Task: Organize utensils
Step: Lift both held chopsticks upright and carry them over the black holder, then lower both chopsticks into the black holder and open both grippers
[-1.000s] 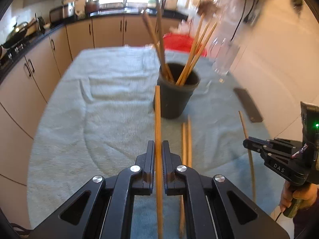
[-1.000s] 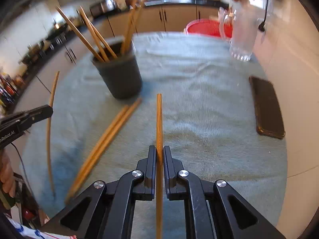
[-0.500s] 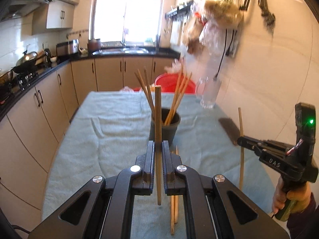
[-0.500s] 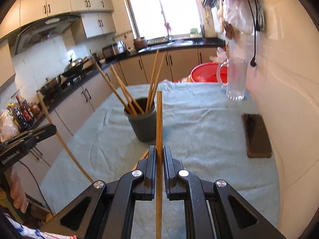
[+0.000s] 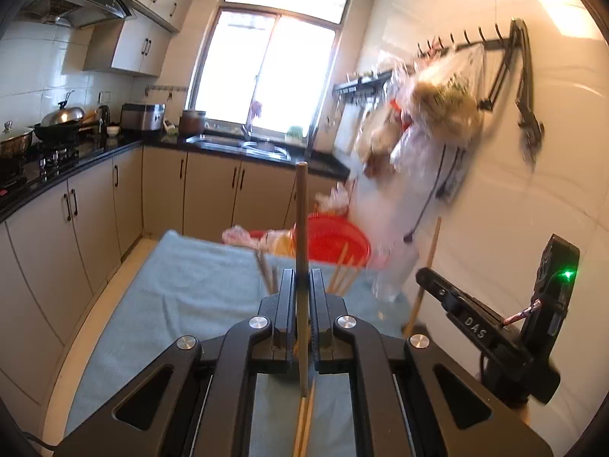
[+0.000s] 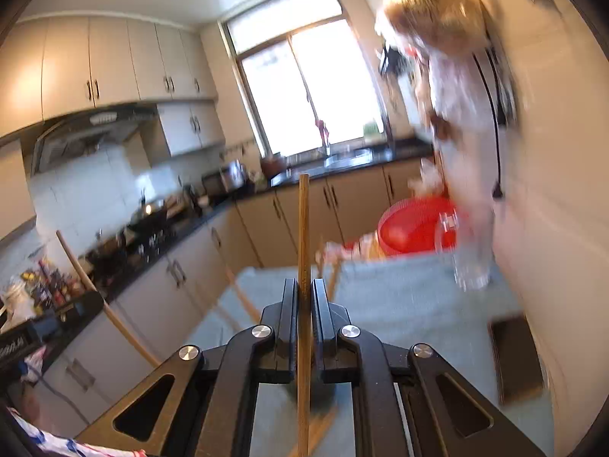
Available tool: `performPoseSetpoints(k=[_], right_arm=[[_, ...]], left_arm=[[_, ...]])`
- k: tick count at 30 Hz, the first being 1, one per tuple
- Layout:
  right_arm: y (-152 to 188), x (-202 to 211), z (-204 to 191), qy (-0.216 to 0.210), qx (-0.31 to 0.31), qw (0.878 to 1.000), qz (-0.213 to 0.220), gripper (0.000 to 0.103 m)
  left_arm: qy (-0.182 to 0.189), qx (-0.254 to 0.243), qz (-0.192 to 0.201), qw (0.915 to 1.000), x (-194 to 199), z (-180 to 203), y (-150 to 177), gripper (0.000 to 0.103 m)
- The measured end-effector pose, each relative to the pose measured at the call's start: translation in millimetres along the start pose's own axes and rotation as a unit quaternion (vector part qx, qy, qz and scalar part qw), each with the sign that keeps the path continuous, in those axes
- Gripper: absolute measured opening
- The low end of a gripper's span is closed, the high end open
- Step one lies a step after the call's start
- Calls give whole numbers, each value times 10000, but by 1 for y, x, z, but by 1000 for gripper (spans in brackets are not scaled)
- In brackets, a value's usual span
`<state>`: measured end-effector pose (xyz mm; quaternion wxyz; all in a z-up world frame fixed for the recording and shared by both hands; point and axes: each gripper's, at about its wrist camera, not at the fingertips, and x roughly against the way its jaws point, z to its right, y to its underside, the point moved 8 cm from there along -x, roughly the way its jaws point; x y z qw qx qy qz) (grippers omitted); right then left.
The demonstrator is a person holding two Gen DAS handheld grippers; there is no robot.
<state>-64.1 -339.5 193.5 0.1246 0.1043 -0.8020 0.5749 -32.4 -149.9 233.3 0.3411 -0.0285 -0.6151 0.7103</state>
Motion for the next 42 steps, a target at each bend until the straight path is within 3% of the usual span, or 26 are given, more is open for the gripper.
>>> performPoseSetpoints(k=[3, 8, 17, 27, 29, 31, 37, 39, 42], right_arm=[[-25, -17, -10, 44, 48, 9991, 423, 7], [-41, -53, -10, 56, -160, 9964, 835, 7], [-8, -109, 9, 79, -402, 9980, 471, 7], [21, -108, 20, 162, -286, 9994, 114, 8], [24, -109, 21, 146, -344, 9993, 47, 11], [23, -109, 21, 140, -394, 9991, -6, 24], [15, -94, 14, 132, -360, 9993, 28, 30], [11, -83, 14, 139, -369, 9992, 77, 31], [11, -62, 15, 141, -392, 9991, 90, 38]], left_arm=[[-166, 55, 121, 9998, -27, -1, -14, 6], [-262, 238, -45, 9994, -77, -7, -18, 6], [-469, 214, -480, 9975, -128, -16, 8, 6], [-473, 106, -449, 9978, -116, -10, 14, 6], [-471, 83, -441, 9979, -110, -10, 13, 7], [-463, 110, -435, 9979, -102, -11, 12, 7], [-660, 226, -364, 9969, -63, -25, 11, 11], [-649, 243, -329, 9971, -44, -27, 16, 16], [-728, 256, -230, 9968, -16, -32, 28, 34]])
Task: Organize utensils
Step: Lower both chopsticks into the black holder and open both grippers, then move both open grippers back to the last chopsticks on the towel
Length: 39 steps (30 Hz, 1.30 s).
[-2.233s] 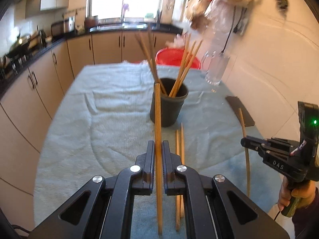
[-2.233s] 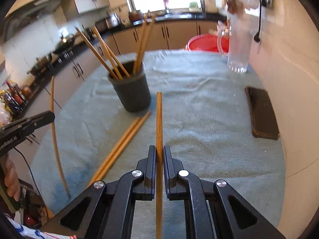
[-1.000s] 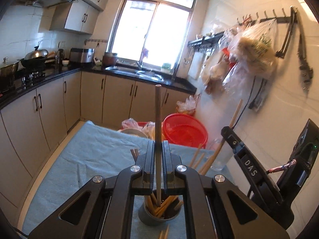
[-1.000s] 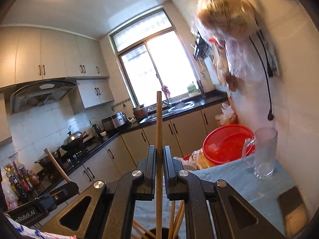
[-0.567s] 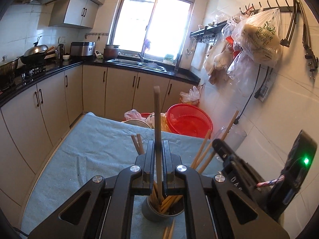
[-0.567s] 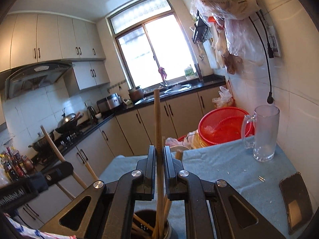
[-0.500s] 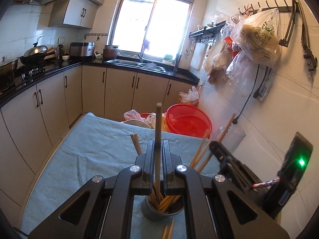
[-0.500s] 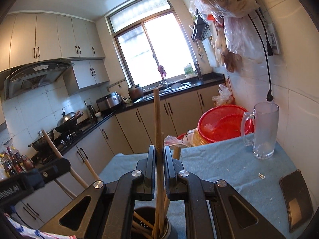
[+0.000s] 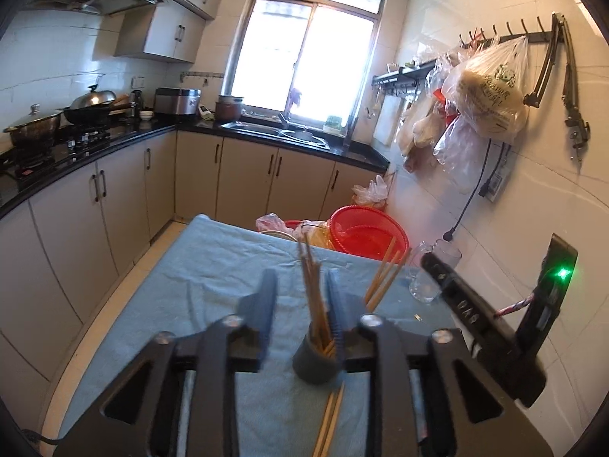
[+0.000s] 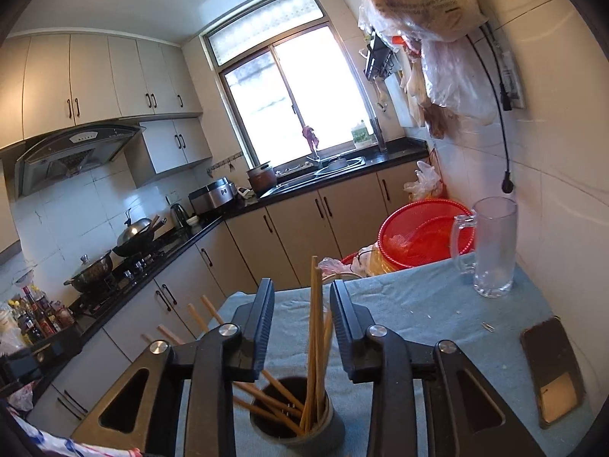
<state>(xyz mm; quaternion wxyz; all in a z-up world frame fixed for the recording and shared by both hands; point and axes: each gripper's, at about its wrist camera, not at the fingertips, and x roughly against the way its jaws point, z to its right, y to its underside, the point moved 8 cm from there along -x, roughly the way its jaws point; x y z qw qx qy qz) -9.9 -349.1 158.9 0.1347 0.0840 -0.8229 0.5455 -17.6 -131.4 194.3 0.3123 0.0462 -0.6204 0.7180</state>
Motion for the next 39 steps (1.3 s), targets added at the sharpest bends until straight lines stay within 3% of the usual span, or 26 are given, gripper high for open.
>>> performPoseSetpoints(k=[2, 5, 9, 11, 17, 22, 27, 34, 39], right_arm=[[7, 18, 3, -2, -57, 10000, -41, 46], [27, 33, 5, -61, -115, 9994, -308, 49], [77, 47, 11, 60, -216, 9952, -950, 49], [106, 54, 14, 41, -366, 9911, -1276, 49], [172, 72, 31, 112, -834, 9781, -1903, 49], [191, 79, 42, 214, -1142, 9716, -2062, 49], [199, 81, 40, 284, -1093, 9702, -2144, 50], [216, 70, 28, 290, -676, 9667, -2453, 50], [228, 44, 20, 399, -41, 9583, -2830, 49]], left_arm=[[-99, -38, 24, 9999, 12, -6, 12, 49], [-324, -249, -91, 9991, 24, -12, 38, 50], [-769, -379, -358, 9957, 31, -27, 76, 50], [-993, -321, -400, 9937, 35, -39, 94, 56], [-1383, -387, -793, 9865, 33, -59, 120, 57], [-1576, -526, -894, 9820, 37, -66, 132, 58], [-1526, -500, -1008, 9819, 36, -69, 140, 58], [-1581, -438, -1129, 9800, 32, -81, 146, 59], [-1552, -211, -1242, 9798, 31, -94, 150, 59]])
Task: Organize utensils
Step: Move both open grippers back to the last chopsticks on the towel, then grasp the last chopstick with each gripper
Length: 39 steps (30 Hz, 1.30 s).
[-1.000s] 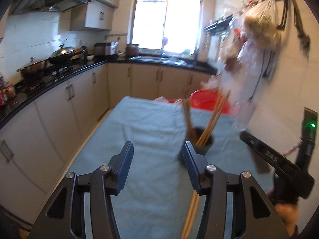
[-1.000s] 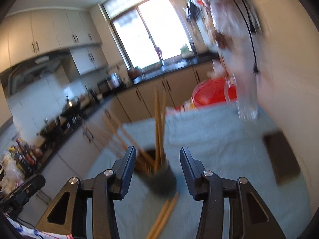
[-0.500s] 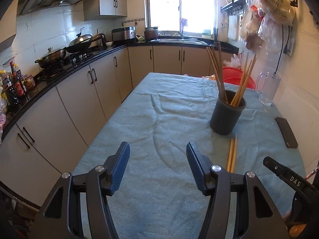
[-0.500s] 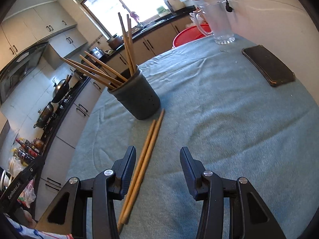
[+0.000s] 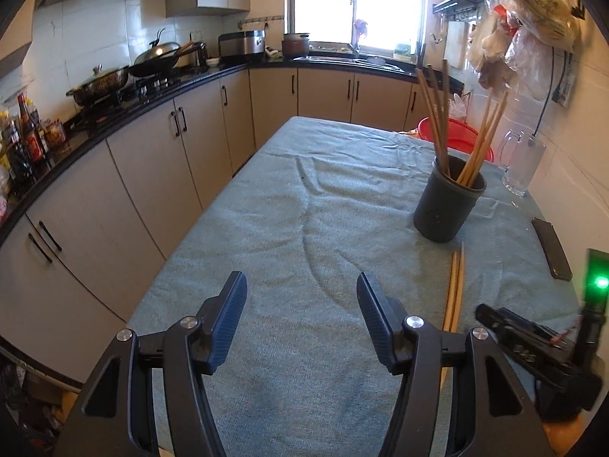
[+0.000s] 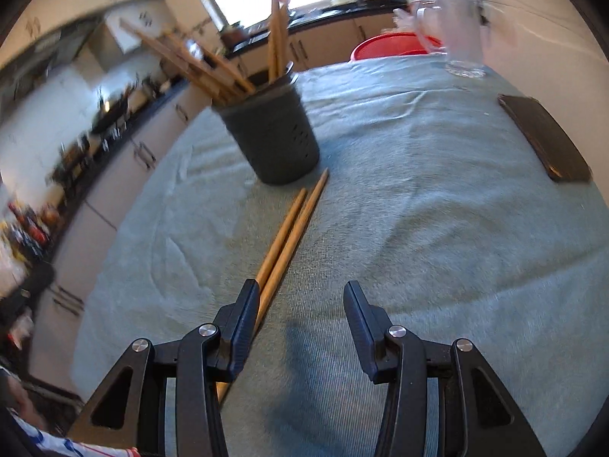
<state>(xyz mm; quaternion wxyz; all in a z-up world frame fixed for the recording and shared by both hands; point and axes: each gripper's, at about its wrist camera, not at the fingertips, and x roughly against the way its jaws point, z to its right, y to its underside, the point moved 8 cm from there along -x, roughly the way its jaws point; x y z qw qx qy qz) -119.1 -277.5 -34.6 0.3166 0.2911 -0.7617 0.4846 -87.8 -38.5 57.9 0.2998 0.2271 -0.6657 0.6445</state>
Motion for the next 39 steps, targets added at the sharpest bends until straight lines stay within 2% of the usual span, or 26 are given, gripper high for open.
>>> performPoseSetpoints(k=[4, 8, 12, 14, 15, 16, 19, 23, 30, 34, 39], right_arm=[[0, -24, -10, 372, 518, 9976, -263, 49], [-6, -36, -21, 591, 804, 9946, -299, 49], [-9, -46, -27, 1105, 1199, 9858, -404, 48], [-11, -48, -30, 1112, 1266, 9842, -539, 33], [-11, -48, -30, 1066, 1275, 9843, -595, 18], [-11, -48, -30, 1049, 1302, 9838, -650, 15], [-9, -43, -20, 1016, 1375, 9822, -782, 11], [0, -24, 19, 1107, 1223, 9822, -901, 10], [14, 11, 84, 1372, 1021, 9790, -1107, 10], [16, 20, 102, 1231, 819, 9825, -1128, 12], [16, 20, 105, 1083, 737, 9842, -1188, 14]], left_arm=[[29, 72, -49, 10000, -4, -5, 2, 59], [67, 115, -85, 9999, -8, -8, 2, 59], [95, 112, -96, 9998, -11, -9, 1, 59], [126, 87, -109, 9998, -14, -9, 1, 59], [141, 77, -133, 9998, -15, -8, 1, 59], [167, 69, -165, 9997, -17, -7, 2, 59], [283, -28, -271, 9992, -23, 2, 5, 59], [497, -298, -446, 9973, -31, 28, 13, 59], [1070, -966, -1035, 9841, -58, 101, 31, 59], [999, -1621, -1388, 9719, -83, 130, 43, 59], [923, -1970, -1801, 9593, -106, 145, 52, 59]])
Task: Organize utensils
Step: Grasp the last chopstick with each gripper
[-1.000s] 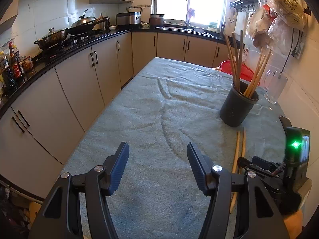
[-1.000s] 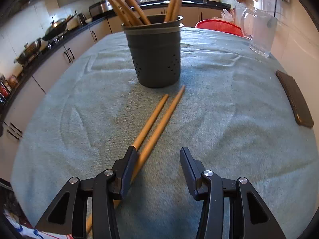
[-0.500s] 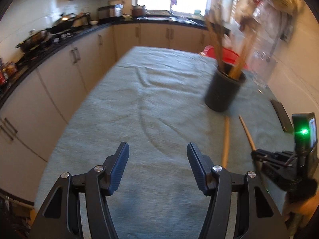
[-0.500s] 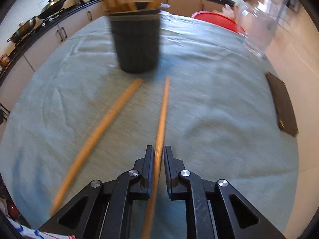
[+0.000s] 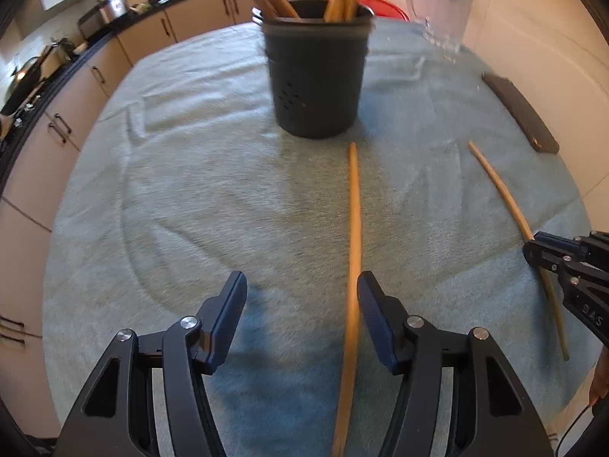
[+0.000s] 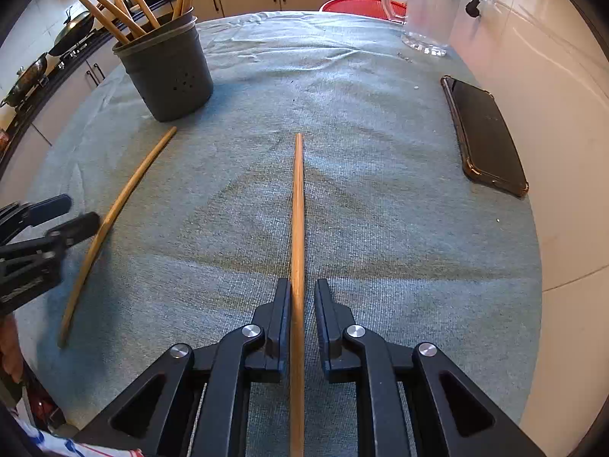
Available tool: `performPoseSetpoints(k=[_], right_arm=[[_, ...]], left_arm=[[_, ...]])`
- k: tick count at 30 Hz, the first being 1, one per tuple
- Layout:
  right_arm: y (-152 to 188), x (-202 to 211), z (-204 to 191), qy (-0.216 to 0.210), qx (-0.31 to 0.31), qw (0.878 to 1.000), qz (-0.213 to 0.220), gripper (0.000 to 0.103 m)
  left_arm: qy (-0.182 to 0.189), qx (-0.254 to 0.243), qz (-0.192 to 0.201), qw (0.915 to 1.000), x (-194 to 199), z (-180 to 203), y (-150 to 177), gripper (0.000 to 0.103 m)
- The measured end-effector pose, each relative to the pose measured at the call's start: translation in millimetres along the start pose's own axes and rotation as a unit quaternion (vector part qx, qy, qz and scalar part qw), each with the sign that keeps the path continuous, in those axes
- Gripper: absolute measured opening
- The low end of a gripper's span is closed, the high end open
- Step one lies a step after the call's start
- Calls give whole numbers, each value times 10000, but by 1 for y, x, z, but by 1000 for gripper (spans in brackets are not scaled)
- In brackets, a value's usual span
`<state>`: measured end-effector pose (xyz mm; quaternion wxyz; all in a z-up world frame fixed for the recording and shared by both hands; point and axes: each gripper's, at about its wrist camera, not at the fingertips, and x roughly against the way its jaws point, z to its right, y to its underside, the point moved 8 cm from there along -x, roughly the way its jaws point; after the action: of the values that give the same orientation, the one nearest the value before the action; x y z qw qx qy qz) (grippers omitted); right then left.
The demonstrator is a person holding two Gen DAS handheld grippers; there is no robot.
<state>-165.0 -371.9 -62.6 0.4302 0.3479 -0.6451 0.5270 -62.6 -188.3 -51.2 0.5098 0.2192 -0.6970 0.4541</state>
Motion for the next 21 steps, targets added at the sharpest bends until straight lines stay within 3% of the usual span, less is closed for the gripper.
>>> performPoseSetpoints(k=[3, 4, 7, 8, 13, 21], right_arm=[[-4, -2, -3, -51, 60, 9999, -83, 17], [-6, -3, -4, -49, 98, 9999, -116, 17], [-10, -6, -5, 30, 214, 9994, -254, 17], [-12, -7, -4, 66, 260, 9992, -307, 17], [-21, -12, -4, 61, 368, 9975, -599, 17], [-43, -24, 0, 188, 443, 9933, -1052, 17]], left_arm=[[-113, -160, -178, 9996, -9, 4, -1, 56], [-104, -202, -160, 9996, -9, 6, -3, 49], [72, -263, -336, 9991, -10, 11, -6, 15], [82, -251, -378, 9989, -10, 11, -6, 13], [40, -312, -604, 9977, -12, 8, -11, 12], [364, -27, -975, 9946, -19, -5, -31, 13]])
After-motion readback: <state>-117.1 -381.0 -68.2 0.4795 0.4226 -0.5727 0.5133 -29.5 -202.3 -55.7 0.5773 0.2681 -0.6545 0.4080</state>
